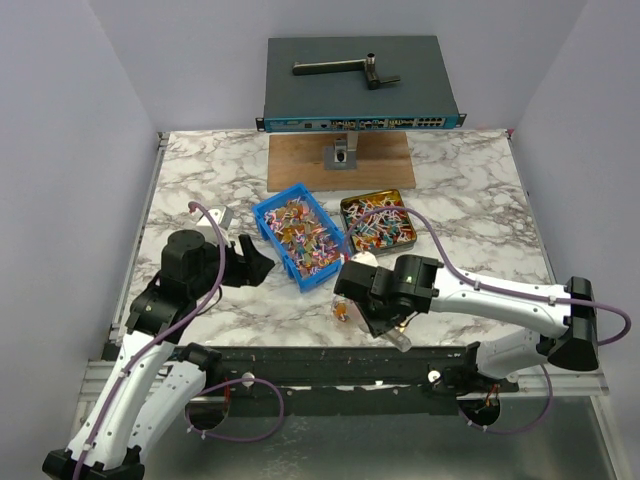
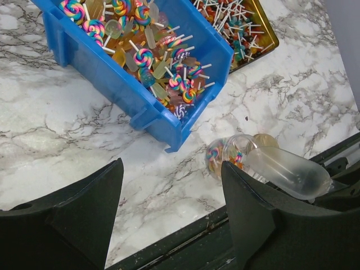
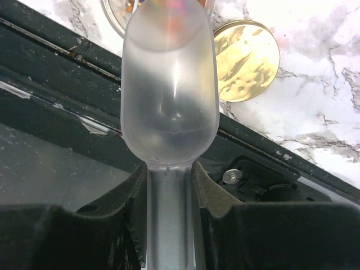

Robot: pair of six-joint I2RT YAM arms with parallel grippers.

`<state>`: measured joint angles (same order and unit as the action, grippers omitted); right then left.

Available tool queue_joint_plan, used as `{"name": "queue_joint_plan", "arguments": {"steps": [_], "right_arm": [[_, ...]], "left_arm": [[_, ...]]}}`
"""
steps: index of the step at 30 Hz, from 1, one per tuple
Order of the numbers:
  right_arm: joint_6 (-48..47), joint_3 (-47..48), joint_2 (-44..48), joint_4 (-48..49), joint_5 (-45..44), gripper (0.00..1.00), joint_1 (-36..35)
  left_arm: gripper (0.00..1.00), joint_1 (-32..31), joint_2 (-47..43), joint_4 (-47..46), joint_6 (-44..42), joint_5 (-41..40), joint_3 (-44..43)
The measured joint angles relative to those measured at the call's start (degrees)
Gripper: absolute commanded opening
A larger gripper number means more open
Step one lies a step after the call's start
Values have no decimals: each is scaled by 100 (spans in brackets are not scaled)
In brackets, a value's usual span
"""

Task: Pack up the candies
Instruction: Place the fake candies in the packing bottle, then move the storage box to the center of the board.

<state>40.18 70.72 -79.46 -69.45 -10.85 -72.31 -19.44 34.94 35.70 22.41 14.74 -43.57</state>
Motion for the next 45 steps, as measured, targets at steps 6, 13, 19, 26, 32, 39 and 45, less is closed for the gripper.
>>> {"name": "queue_joint_plan", "arguments": {"steps": [6, 13, 19, 26, 32, 39, 45], "right_arm": [[-37, 188, 138, -68, -28, 1, 271], [-90, 317, 348, 20, -476, 1, 645], [-190, 313, 479, 387, -946, 1, 1034], [-424, 83, 800, 990, -1499, 1, 1475], [-721, -278, 909, 1558, -1725, 1, 1908], [-1086, -570, 907, 2210, -1788, 1, 2302], [-1377, -809, 898, 2638, -1921, 1, 2476]], "left_arm": [[72, -2, -52, 0, 0, 15, 0], [73, -2, -59, 0, 2, 26, 0], [73, -2, -72, 0, 2, 26, 0], [73, -2, -74, 0, 0, 26, 0], [73, -2, -70, 0, 0, 26, 0], [73, -2, 70, -2, 2, 26, 0], [74, -2, 378, -7, 85, 59, 0]]}}
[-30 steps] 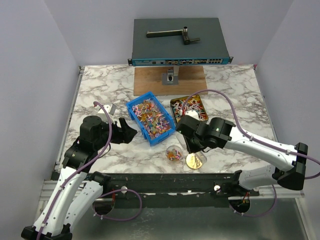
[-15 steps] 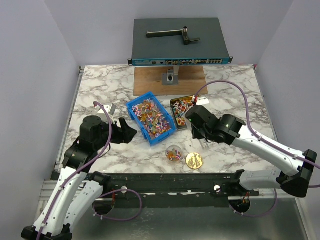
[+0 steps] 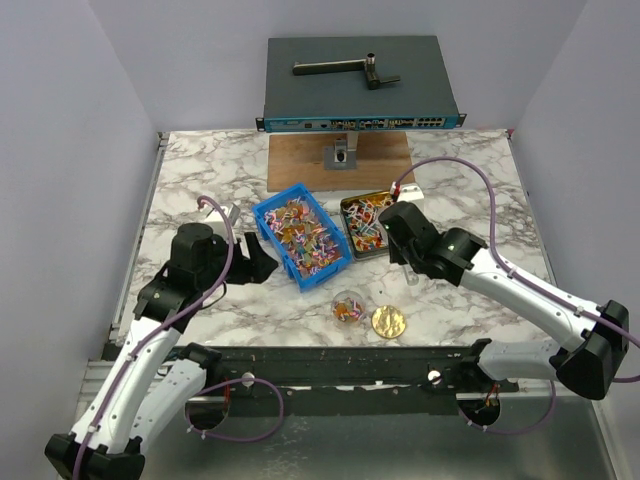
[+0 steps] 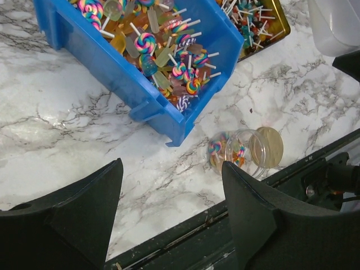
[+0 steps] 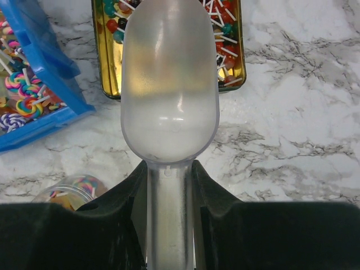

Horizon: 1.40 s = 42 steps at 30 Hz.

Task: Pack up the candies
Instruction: Move the storage box to the center of the board.

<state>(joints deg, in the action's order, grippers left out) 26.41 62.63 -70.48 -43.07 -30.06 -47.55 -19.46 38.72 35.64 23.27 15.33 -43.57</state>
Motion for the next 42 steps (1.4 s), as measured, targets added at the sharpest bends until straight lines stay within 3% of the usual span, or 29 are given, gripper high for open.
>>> {"name": "queue_joint_plan", "arguments": {"steps": [8, 16, 27, 42], "right_arm": [[-199, -151, 157, 284, -83, 1, 33], [-210, -348, 693, 420, 76, 1, 33], [-201, -422, 1486, 450, 203, 1, 33], [-98, -507, 2374, 422, 254, 1, 33]], "left_arm": [[74, -103, 699, -83, 326, 378, -236], [72, -737, 1585, -361, 807, 417, -887], [68, -1648, 3289, -800, 1488, 299, -2170], [61, -2081, 5515, -1213, 2337, -188, -3814]]}}
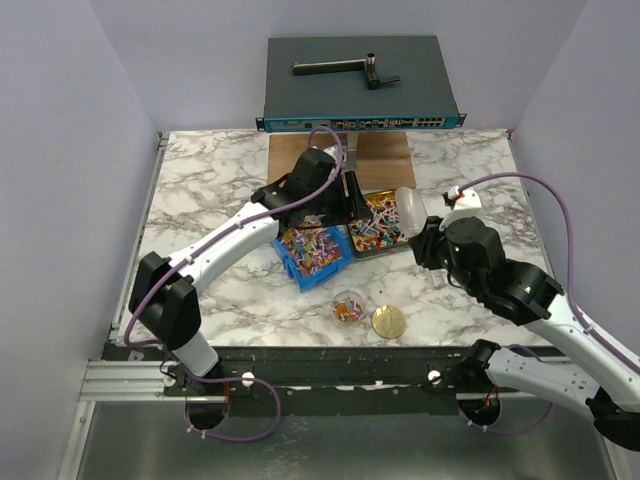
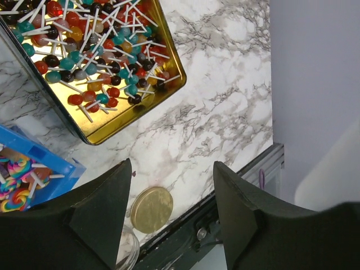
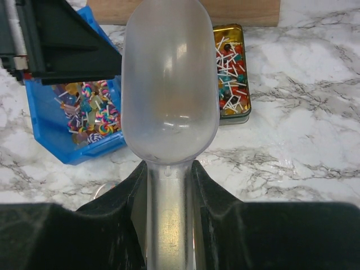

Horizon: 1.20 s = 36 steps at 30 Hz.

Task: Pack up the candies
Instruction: Move the storage box to the center of the board.

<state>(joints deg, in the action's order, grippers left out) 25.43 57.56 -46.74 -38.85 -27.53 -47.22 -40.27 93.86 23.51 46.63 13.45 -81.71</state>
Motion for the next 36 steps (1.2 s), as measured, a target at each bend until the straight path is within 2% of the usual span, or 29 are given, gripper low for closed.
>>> {"name": "queue_joint_plan", "arguments": {"steps": [7, 15, 30, 36], "right_arm": [[7, -63, 166, -37, 42, 1, 0], [7, -221, 219, -81, 129, 1, 0], [31, -251, 225, -107, 195, 1, 0], [66, -319, 197, -107, 254, 1, 0]], "left_arm": [[58, -76, 623, -33, 273, -343, -380], [57, -223, 1003, -24, 404, -890, -415], [54, -256, 1139, 66, 348, -1364, -142], [49, -208, 1086, -68, 299, -1397, 4]]}}
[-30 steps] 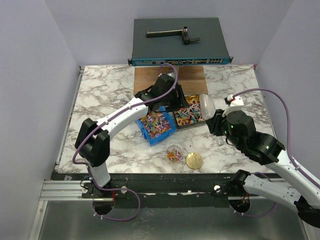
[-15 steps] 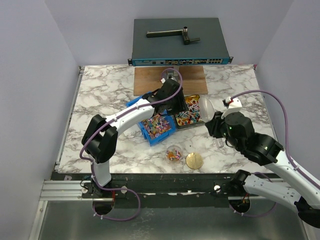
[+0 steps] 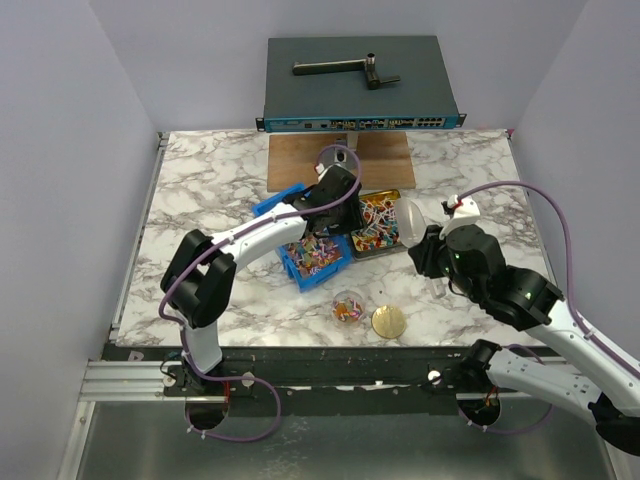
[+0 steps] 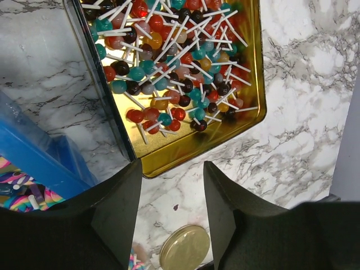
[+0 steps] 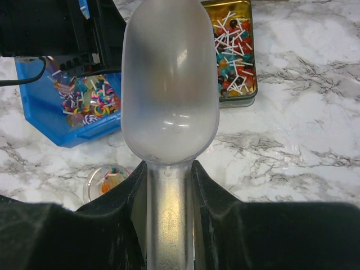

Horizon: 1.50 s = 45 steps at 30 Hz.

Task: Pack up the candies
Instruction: Move the storage box to the center of the board.

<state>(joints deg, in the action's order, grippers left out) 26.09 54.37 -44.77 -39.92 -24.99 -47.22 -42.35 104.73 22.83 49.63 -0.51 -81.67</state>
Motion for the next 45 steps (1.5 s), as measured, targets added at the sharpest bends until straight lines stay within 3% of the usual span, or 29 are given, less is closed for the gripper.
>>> {"name": "queue_joint_plan", "arguments": {"steps": [20, 29, 36, 45], "right_arm": [[0, -13, -166, 4, 52, 1, 0], [2, -20, -164, 7, 55, 1, 0], [0, -35, -162, 4, 55, 1, 0], [-2, -33, -162, -4, 52, 1, 0]], "left_arm": [[46, 605, -933, -42, -402, 0, 1084], [51, 894, -1270, 170, -719, 2, 1386], [53, 619, -1191, 782, -1038, 20, 916], [53, 129, -356, 1073, -1263, 125, -103]]}}
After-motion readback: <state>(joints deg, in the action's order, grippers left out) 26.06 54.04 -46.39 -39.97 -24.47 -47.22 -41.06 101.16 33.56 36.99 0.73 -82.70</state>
